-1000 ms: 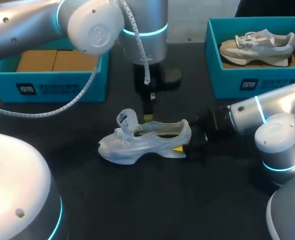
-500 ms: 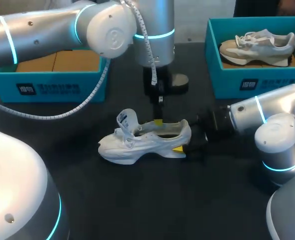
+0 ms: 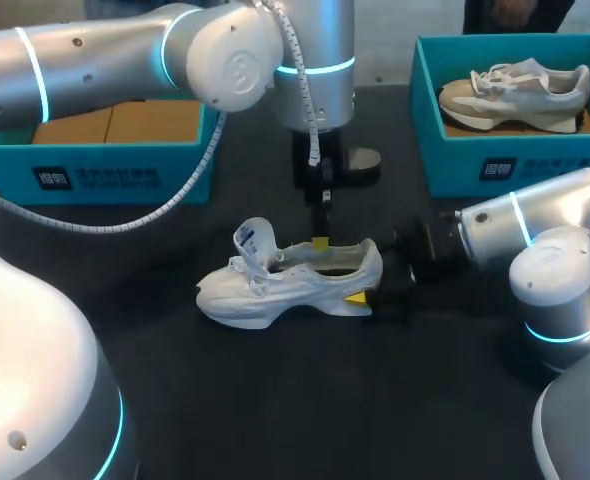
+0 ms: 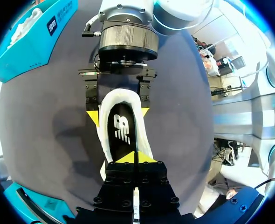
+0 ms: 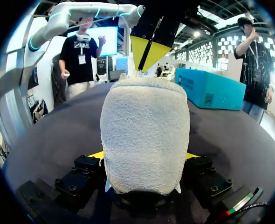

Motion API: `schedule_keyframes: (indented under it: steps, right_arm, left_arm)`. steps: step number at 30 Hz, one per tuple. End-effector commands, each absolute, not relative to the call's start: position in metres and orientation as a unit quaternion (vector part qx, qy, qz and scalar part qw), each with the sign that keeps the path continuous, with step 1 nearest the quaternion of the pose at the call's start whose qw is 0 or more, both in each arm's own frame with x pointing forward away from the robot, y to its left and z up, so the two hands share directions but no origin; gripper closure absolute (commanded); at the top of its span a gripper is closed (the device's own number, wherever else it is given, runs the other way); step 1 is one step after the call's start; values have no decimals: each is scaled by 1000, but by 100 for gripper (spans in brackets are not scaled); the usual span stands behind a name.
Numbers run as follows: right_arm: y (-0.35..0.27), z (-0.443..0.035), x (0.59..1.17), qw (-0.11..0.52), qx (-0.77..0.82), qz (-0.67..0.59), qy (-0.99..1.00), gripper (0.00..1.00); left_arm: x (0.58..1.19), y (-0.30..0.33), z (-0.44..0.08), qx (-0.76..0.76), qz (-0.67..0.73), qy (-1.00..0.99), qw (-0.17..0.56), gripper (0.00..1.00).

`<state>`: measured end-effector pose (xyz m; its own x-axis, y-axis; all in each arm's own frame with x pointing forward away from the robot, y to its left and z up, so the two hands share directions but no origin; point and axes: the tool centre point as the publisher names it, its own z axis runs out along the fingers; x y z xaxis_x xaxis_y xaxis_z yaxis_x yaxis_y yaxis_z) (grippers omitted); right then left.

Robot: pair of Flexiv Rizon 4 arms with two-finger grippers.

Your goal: Take the shoe out of the shoebox, open the shoe tongue, remove and reinsert the insole, then place the shoe into the shoebox

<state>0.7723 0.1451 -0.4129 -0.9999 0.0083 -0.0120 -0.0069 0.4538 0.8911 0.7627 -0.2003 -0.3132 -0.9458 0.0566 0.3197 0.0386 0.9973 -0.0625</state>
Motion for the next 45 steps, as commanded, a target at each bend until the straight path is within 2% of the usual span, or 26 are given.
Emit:
schedule_keyframes:
  steps: [1, 25, 45]
  right_arm:
    - [146, -413, 772, 8, 0, 522, 853, 100]
    - [146, -413, 772, 8, 0, 522, 853, 100]
    - [146, -413, 772, 8, 0, 522, 853, 100]
  left_arm:
    - [763, -200, -313, -25, 29, -986, 163, 100]
    - [763, -214, -365, -38, 54, -985, 156, 100]
    - [742, -209, -394, -59, 24, -977, 205, 100]
